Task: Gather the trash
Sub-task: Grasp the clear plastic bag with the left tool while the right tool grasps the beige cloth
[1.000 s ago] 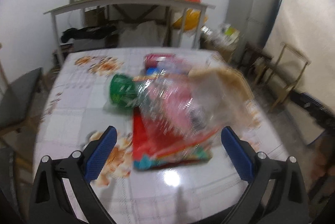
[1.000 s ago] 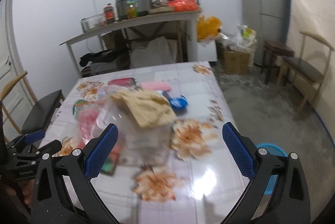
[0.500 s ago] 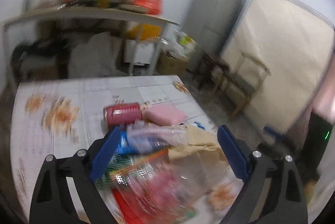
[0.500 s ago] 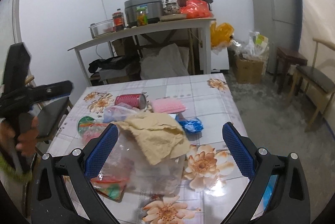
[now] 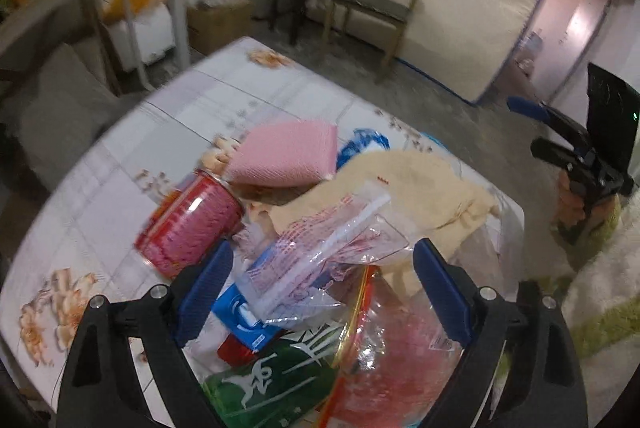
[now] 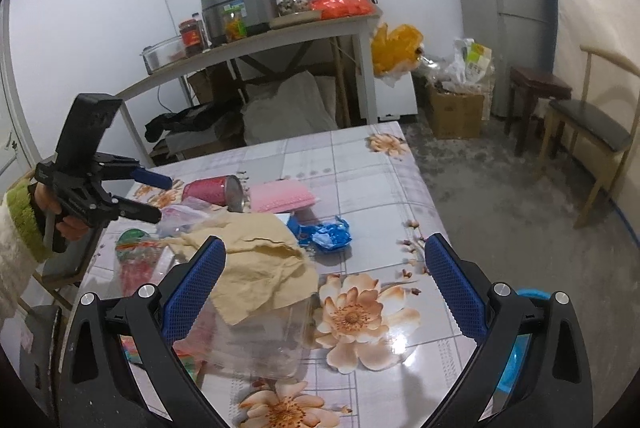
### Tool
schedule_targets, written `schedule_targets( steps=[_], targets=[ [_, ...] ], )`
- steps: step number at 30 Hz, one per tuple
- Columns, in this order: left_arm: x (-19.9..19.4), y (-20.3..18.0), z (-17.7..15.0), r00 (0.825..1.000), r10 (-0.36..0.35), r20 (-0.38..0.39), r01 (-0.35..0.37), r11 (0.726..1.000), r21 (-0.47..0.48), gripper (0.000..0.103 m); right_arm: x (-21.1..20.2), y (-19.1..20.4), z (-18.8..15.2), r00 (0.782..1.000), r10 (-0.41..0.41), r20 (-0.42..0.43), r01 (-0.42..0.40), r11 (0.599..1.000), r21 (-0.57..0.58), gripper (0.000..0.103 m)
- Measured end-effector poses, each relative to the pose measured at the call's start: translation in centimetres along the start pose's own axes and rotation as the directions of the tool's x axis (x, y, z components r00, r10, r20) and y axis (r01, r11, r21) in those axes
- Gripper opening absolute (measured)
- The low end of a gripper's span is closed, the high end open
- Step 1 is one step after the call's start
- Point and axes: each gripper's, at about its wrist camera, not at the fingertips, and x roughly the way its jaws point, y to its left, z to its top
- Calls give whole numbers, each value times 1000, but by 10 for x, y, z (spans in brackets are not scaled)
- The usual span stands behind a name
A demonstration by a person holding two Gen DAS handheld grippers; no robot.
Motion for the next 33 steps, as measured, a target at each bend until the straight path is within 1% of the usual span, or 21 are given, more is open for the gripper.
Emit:
schedule_targets(
  steps=[2, 3, 4, 6, 7, 9, 14, 15, 17, 19, 20, 22, 23, 24, 26, 27, 29, 31, 33],
  targets=[
    [10, 1, 1, 1000, -15, -25, 15, 1000, 15, 88, 5, -4, 1, 1000, -3, -7, 3, 1000, 6, 95],
    [15, 0, 0, 999, -14, -38, 15, 1000, 18, 81, 8, -5, 3, 1000, -2, -11, 2, 1000, 10, 95],
    [21, 2, 0, 999, -14, -52, 16, 1000, 21, 77, 10, -5, 4, 1000, -1, -14, 1, 1000, 13, 95],
    [25, 1, -2, 997, -13, -71, 15, 1000, 23, 59, 13, -6, 4, 1000, 2, -16, -2, 1000, 16, 95],
    [28, 3, -1, 997, -10, -75, 12, 1000, 25, 56, 14, -5, 5, 1000, 4, -17, -4, 1000, 15, 95],
    [30, 4, -2, 997, -7, -72, 8, 1000, 26, 47, 18, -4, 6, 1000, 10, -20, -10, 1000, 12, 95],
    [25, 4, -4, 999, 1, -40, 0, 1000, 27, 40, 27, 1, 10, 998, 50, -42, -50, 999, 15, 95],
    [19, 3, -5, 1000, -3, -18, 4, 1000, 21, 40, 29, 2, 11, 997, 60, -45, -60, 998, 16, 95],
    [10, 3, -5, 1000, -8, 18, 7, 1000, 5, 39, 32, 4, 14, 992, 108, -59, -106, 994, 26, 95],
    [-5, 2, -6, 996, -12, 84, 14, 1000, -23, 39, 35, 6, 15, 986, 151, -69, -149, 988, 38, 95],
    [-12, 3, -7, 993, -11, 115, 16, 999, -42, 38, 39, 8, 17, 979, 186, -83, -183, 982, 48, 95],
    [-28, 4, -9, 982, -2, 188, 21, 995, -96, 38, 46, 14, 19, 965, 235, -114, -231, 972, 48, 93],
    [-38, 4, -12, 972, 11, 233, 20, 991, -133, 38, 51, 19, 20, 954, 268, -134, -265, 963, 43, 93],
    [-45, 3, -14, 965, 21, 260, 19, 988, -153, 38, 57, 24, 21, 940, 303, -156, -302, 953, 33, 93],
    [-57, 0, -19, 948, 68, 310, -3, 978, -208, 37, 69, 33, 22, 920, 335, -205, -341, 940, 3, 93],
    [-64, -3, -23, 938, 97, 334, -15, 971, -240, 37, 77, 37, 23, 914, 335, -227, -346, 938, -11, 93],
    [-76, -10, -33, 915, 155, 372, -42, 955, -295, 37, 91, 43, 23, 902, 328, -279, -349, 937, -27, 90],
    [-85, -17, -43, 897, 185, 401, -42, 940, -338, 37, 103, 49, 21, 886, 325, -332, -355, 934, -33, 80],
    [-91, -25, -53, 881, 206, 427, -36, 927, -373, 37, 108, 54, 17, 868, 329, -372, -366, 930, -32, 76]
  ],
)
